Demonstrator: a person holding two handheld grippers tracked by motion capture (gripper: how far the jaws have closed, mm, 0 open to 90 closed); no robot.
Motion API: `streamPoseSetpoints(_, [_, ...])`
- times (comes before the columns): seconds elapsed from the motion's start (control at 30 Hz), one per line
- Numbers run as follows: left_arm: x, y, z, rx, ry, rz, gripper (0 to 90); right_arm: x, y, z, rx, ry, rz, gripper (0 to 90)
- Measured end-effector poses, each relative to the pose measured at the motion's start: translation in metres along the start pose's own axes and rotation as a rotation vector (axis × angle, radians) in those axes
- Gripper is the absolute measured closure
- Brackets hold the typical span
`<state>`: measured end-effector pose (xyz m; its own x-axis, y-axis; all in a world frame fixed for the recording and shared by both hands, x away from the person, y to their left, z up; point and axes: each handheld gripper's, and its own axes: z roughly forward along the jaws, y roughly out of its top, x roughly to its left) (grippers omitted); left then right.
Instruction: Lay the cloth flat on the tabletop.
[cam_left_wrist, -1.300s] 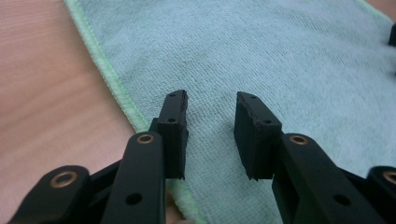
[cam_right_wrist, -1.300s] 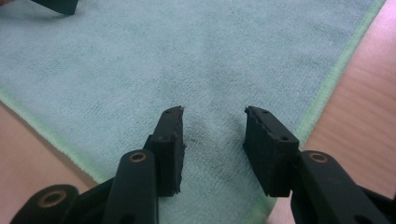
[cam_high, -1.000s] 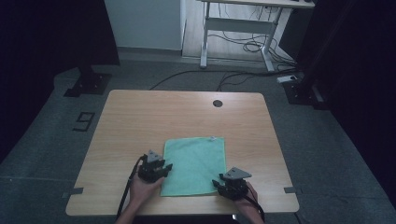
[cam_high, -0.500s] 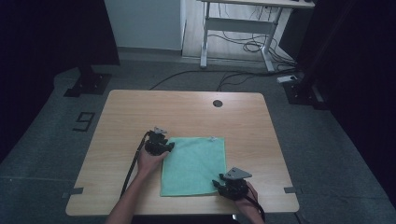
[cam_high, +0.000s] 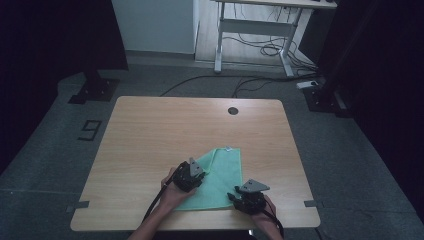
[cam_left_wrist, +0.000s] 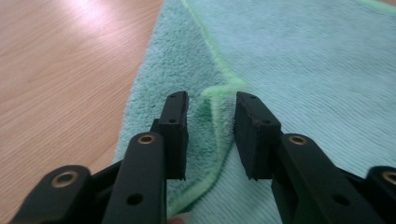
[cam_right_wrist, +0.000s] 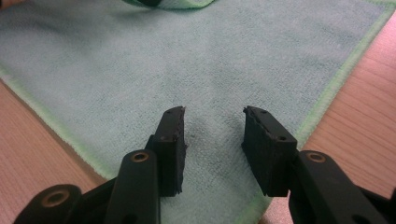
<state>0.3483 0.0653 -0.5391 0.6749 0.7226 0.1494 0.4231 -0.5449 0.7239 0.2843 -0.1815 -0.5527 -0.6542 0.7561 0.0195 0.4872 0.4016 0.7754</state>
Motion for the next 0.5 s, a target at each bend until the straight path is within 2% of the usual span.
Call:
streamPoseSetpoints(0.03, [0.0013,0.0009,0.0014,0.0,-0.003,-0.002,61.6,-0.0002,-0.0003,0.0,-0.002,0.001,0.0,58.6])
streamPoseSetpoints(0.1, [0.0036,0.0035,0.004,0.009,-0.019,0.009,65.1,-0.0011,-0.0006,-0.0001,-0.004,0.006,0.001,58.6])
streamPoseSetpoints(0.2, [0.0044,0.005,0.0064,0.025,-0.085,0.011,75.1,-0.0019,-0.0007,-0.0002,-0.006,0.011,0.004,58.6])
streamPoseSetpoints(0.27, [0.0042,0.0047,0.0079,0.044,-0.128,0.011,75.2,-0.0017,-0.0007,-0.0002,-0.006,0.01,0.005,58.6])
streamPoseSetpoints(0.37, [0.0032,0.004,0.0076,0.04,-0.123,0.015,76.5,-0.0017,-0.0007,-0.0002,-0.006,0.01,0.005,58.7])
streamPoseSetpoints(0.5, [0.0061,0.0039,0.0071,0.025,-0.122,0.011,88.5,-0.0016,-0.0005,-0.0002,-0.005,0.009,0.007,58.8])
